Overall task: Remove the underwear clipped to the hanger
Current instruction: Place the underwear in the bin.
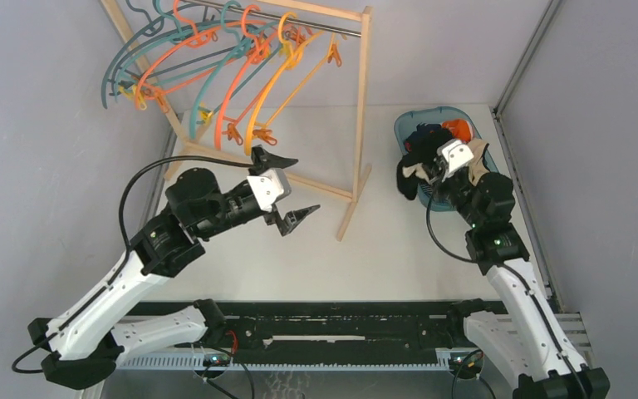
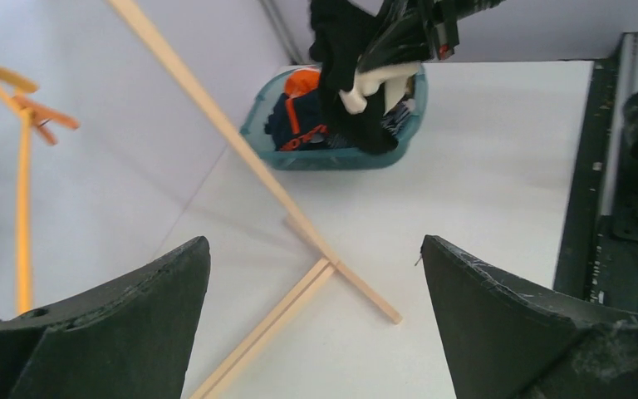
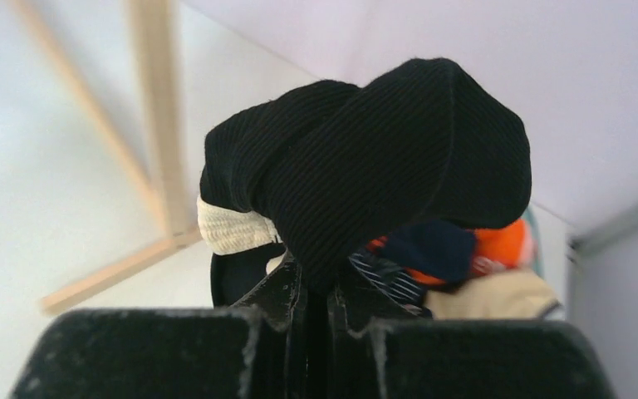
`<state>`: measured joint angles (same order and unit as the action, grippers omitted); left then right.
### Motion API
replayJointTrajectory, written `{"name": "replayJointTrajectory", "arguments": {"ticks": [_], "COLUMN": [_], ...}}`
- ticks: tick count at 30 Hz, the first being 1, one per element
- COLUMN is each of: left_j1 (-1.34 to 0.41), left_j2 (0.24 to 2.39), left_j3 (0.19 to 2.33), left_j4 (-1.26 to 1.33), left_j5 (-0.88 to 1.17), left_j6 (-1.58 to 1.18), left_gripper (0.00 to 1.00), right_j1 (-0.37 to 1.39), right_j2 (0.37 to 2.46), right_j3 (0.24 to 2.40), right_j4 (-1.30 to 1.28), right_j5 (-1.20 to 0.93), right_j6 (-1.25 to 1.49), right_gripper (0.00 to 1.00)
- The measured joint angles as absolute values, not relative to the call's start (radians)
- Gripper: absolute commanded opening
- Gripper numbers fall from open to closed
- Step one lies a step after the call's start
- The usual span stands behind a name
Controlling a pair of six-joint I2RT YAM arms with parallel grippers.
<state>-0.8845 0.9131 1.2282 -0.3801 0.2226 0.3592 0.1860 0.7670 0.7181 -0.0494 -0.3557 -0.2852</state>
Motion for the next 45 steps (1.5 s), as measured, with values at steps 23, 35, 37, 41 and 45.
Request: {"name": "replayJointTrajectory", "arguments": {"ticks": [23, 35, 37, 41, 45], "left_j1": [-0.774, -0.697, -0.682, -0.649, -0.604], "left_j2": [0.737, 0.702, 0.696, 0.689, 0.687], "left_j3": [1.228, 1.229, 1.229, 1.229, 1.229], "left_j4": [-0.384, -0.405, -0.406, -0.406, -0.406], "left_j5": [0.094, 0.080, 0.076, 0.063, 0.047], "left_j6": [0.347, 0.323, 0.320, 0.304, 0.279], "left_gripper": [1.00, 1.00, 1.00, 1.00, 1.00], "right_j1": [-0.163, -0.176, -0.176, -0.176, -0.176], "right_j2": [1.472, 1.722, 1.724, 1.711, 1.663], "right_j3": [0.964, 1.164, 1.182, 1.198, 1.206], "right_j4": [-0.196, -0.443, -0.476, -0.529, -0.575], "right_j5": [-0.149, -0.269, -0.278, -0.295, -0.298], "right_j6": [-0.438, -0.467, -0.471, -0.483, -0.492], "right_gripper": [0.14, 0.46, 0.61, 0.88, 0.96]}}
